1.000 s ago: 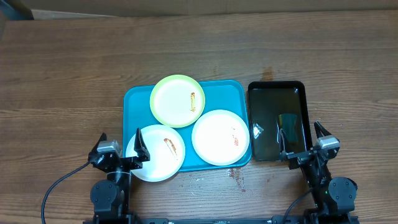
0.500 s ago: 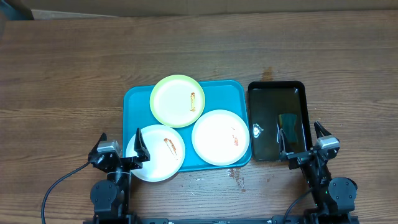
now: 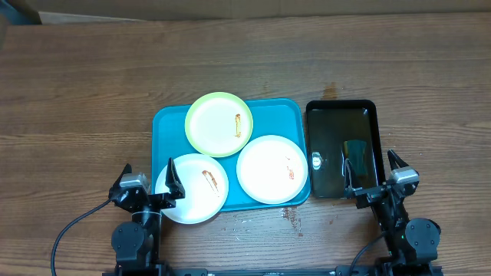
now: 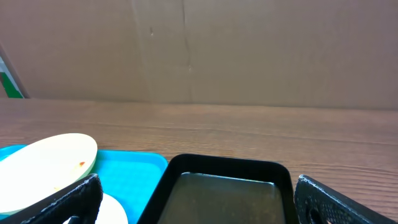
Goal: Clean dirty plates on tray and stack at the side
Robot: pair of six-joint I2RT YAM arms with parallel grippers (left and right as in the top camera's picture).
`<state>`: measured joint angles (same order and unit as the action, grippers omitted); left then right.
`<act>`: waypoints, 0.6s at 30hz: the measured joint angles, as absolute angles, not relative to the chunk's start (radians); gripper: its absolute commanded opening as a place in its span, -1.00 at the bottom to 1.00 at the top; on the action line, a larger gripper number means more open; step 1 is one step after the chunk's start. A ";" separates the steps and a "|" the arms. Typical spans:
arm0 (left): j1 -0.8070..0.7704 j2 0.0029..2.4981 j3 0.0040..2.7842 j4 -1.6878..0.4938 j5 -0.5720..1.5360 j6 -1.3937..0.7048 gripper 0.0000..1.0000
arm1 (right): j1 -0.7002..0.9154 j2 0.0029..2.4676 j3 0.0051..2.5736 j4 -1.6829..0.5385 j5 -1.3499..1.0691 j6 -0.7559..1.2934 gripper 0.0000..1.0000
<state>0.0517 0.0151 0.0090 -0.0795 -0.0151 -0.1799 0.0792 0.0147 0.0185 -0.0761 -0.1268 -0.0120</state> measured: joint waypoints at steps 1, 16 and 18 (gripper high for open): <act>0.052 0.015 0.009 -0.080 -0.015 -0.180 0.99 | 0.079 0.015 0.019 -0.076 -0.127 -0.012 1.00; 0.052 0.015 0.009 -0.080 -0.015 -0.157 1.00 | 0.079 0.015 0.019 -0.075 -0.127 -0.012 1.00; 0.052 0.015 0.009 -0.076 -0.015 -0.155 1.00 | 0.079 0.015 0.019 -0.076 -0.127 -0.012 1.00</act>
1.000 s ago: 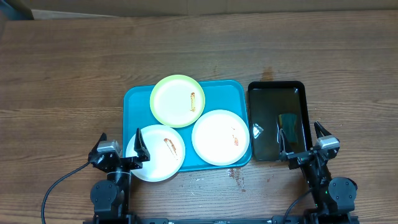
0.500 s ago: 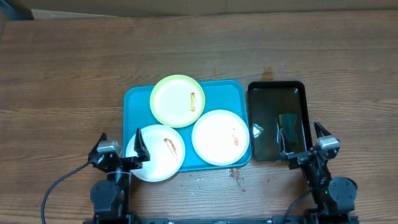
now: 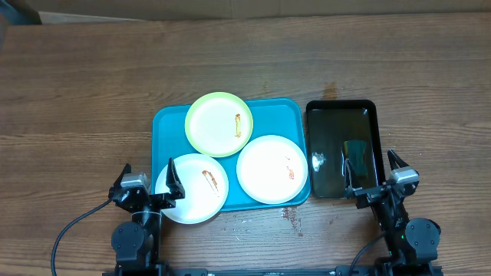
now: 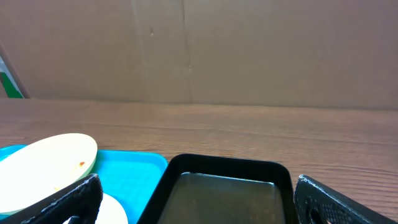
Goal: Clean dirty plates on tray and stack at the side
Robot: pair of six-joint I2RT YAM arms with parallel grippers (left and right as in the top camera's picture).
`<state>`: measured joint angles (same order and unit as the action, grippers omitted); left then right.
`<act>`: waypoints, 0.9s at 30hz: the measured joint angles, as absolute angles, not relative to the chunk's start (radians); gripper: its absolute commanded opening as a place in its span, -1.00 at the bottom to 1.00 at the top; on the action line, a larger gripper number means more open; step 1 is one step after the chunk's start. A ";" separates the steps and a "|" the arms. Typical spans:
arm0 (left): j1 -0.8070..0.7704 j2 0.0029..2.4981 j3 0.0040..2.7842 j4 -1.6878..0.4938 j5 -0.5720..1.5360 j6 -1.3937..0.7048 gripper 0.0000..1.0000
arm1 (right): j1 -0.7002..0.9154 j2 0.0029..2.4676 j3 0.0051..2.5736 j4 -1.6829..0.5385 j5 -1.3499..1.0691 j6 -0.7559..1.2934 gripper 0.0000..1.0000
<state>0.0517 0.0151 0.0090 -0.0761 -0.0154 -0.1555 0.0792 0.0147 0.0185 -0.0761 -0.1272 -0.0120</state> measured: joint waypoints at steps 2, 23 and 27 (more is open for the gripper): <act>0.052 0.015 0.009 -0.036 -0.020 -0.153 1.00 | 0.079 0.015 0.019 -0.076 -0.127 -0.012 1.00; 0.052 0.539 1.010 -1.008 0.477 -0.122 1.00 | 0.079 0.015 0.019 -0.076 -0.127 -0.012 1.00; 0.052 0.808 1.289 -1.347 0.537 -0.100 0.99 | 0.079 0.015 0.019 -0.076 -0.127 -0.011 1.00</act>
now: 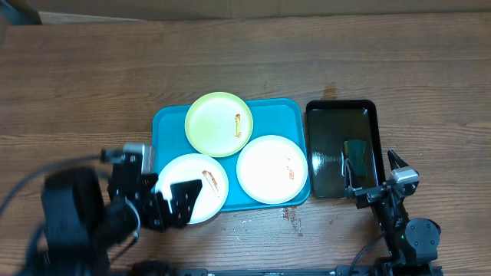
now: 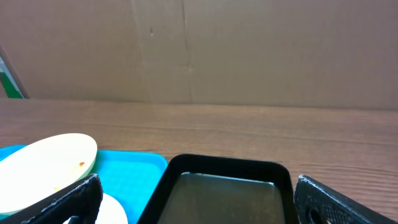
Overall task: Clean dirty plates on tray and stack at the side
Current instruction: 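Move the left gripper over the tray and grip the front-right white plate's rim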
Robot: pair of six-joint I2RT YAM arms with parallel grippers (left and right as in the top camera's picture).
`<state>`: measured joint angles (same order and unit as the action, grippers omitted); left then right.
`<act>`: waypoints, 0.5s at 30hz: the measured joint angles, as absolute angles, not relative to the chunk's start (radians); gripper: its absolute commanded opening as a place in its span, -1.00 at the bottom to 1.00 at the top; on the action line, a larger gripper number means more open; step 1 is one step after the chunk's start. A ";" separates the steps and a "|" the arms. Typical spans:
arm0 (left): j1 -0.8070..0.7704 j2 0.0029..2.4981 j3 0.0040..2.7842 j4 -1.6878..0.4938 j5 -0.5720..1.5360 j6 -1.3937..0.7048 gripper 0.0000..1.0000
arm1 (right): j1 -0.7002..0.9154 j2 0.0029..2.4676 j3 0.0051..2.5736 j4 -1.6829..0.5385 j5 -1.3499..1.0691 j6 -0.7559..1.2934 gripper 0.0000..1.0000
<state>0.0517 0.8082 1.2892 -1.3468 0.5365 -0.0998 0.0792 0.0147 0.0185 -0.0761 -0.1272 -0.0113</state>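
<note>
A blue tray (image 1: 167, 123) holds three smeared plates: a green one (image 1: 219, 124) at the back, a white one (image 1: 271, 169) at the front right, and a white one (image 1: 192, 184) hanging over the tray's front left corner. My left gripper (image 1: 167, 205) is blurred. It stands open at the near edge of that overhanging plate with nothing in it. My right gripper (image 1: 370, 162) stays wide open at the near end of the black bin (image 1: 377, 123). In the right wrist view its fingers (image 2: 323, 199) frame the bin (image 2: 224, 165), the tray (image 2: 134, 171) and the green plate (image 2: 43, 163).
The black bin holds dark water and stands right of the tray. A brown stain (image 1: 291, 217) marks the table in front of the tray. A cardboard wall (image 2: 199, 50) closes off the far side. Bare wood lies left of and beyond the tray.
My left arm has lifted off its rest at the table's near edge and looks larger and blurred, with its open gripper now at the front left white plate. The right arm and the plates are unchanged.
At both earlier moments the two arms rested at the near edge with their grippers open, and the three dirty plates lay on the tray. Now only the left arm has moved, towards the overhanging white plate.
</note>
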 measured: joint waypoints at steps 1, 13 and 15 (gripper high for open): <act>0.052 0.863 1.336 -1.391 0.550 -0.097 1.00 | 0.079 0.015 0.019 -0.076 -0.128 -0.011 1.00; -0.050 1.278 1.370 -1.455 0.630 -0.122 0.25 | 0.079 0.015 0.019 -0.076 -0.127 -0.012 1.00; -0.110 1.288 1.303 -1.368 0.588 -0.154 0.32 | 0.079 0.015 0.019 -0.076 -0.128 -0.012 1.00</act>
